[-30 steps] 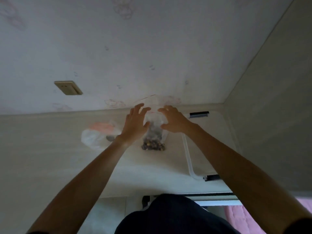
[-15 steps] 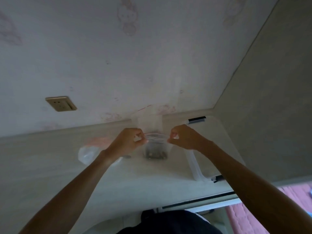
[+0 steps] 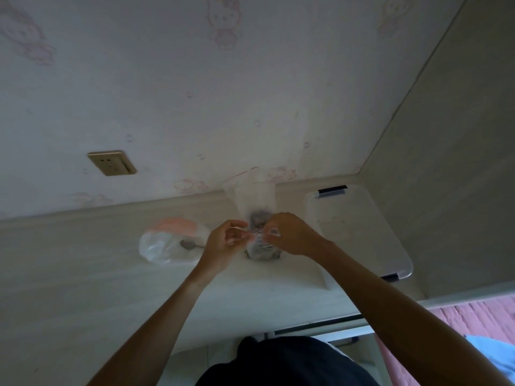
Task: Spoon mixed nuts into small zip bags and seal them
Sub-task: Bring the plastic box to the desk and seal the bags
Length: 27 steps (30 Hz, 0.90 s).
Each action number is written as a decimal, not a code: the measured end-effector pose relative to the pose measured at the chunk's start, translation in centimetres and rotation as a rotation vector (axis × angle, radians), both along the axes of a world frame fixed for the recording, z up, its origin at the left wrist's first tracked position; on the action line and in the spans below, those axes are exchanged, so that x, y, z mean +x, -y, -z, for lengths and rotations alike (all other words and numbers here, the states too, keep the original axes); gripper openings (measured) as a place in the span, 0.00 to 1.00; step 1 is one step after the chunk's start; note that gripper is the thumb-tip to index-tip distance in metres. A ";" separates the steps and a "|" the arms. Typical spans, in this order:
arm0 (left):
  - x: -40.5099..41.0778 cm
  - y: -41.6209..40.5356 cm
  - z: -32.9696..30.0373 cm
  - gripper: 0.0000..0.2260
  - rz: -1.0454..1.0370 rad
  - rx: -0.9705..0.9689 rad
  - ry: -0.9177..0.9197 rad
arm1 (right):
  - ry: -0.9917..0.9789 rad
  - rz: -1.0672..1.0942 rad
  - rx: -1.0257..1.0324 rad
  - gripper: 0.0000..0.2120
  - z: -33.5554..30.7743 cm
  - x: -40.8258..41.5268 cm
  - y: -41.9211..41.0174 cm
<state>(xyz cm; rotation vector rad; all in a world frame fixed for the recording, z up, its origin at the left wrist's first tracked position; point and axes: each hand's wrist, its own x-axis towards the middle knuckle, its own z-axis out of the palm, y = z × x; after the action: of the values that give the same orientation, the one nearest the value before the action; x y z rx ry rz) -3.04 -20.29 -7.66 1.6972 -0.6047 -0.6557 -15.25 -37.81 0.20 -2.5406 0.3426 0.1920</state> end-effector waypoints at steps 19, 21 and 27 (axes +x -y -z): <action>-2.6 -0.7 -1.7 0.08 -0.042 -0.064 -0.066 | 0.094 0.083 0.163 0.11 1.3 0.1 -1.0; -2.4 -0.5 -1.4 0.08 -0.055 -0.028 -0.051 | 0.098 0.089 0.172 0.11 1.3 0.3 -1.2; -2.3 -0.3 -1.5 0.03 -0.060 -0.023 -0.109 | 0.078 0.122 0.205 0.10 1.6 0.7 -0.9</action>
<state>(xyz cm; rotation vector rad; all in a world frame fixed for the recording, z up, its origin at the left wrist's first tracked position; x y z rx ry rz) -5.36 -20.02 -6.12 1.6404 -0.4810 -0.6908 -14.51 -36.89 -1.40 -2.3105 0.4239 0.0771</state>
